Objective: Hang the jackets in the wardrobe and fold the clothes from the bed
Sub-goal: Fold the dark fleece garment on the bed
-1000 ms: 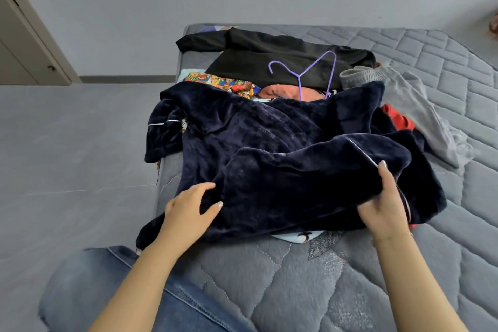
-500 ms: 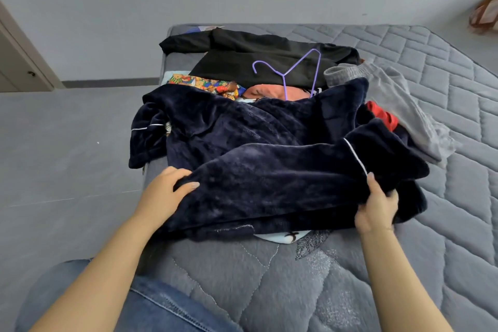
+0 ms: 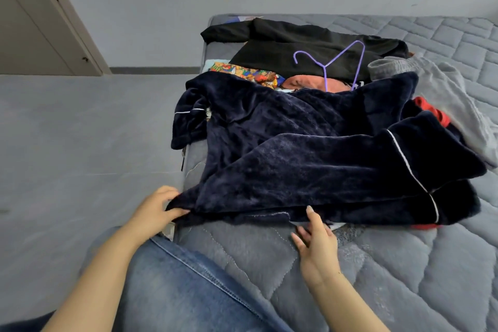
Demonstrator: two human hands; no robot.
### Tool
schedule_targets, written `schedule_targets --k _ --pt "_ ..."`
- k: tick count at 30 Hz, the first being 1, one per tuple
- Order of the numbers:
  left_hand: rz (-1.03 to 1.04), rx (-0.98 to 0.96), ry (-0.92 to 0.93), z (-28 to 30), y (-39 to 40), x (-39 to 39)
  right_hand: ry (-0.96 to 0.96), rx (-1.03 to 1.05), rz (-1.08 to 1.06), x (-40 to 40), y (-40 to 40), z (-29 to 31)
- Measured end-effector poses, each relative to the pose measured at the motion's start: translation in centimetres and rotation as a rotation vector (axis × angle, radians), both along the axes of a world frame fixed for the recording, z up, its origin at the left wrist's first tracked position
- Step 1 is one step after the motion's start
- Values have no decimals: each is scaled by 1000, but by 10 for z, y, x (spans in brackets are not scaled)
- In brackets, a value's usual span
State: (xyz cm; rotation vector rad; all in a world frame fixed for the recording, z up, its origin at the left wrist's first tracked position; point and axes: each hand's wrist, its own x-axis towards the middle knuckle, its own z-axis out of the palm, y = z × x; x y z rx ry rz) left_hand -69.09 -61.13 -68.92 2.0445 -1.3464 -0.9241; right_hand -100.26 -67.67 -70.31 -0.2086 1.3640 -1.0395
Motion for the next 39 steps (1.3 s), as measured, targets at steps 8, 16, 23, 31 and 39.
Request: schedule_targets --k 8,16,23,31,39 --pt "133 -192 -5 16 -22 9 -17 27 137 0 -3 -2" --pt "-183 152 -537 15 -45 -82 85 -126 93 -75 -7 1" --pt "-535 -64 -682 8 -68 -203 227 -195 -325 -158 -71 14" --pt "-509 -190 -822 -16 -73 -199 638 -302 -185 -225 -119 15" --pt "-573 -278 -764 -7 -67 -190 695 -446 -313 -258 -102 23"
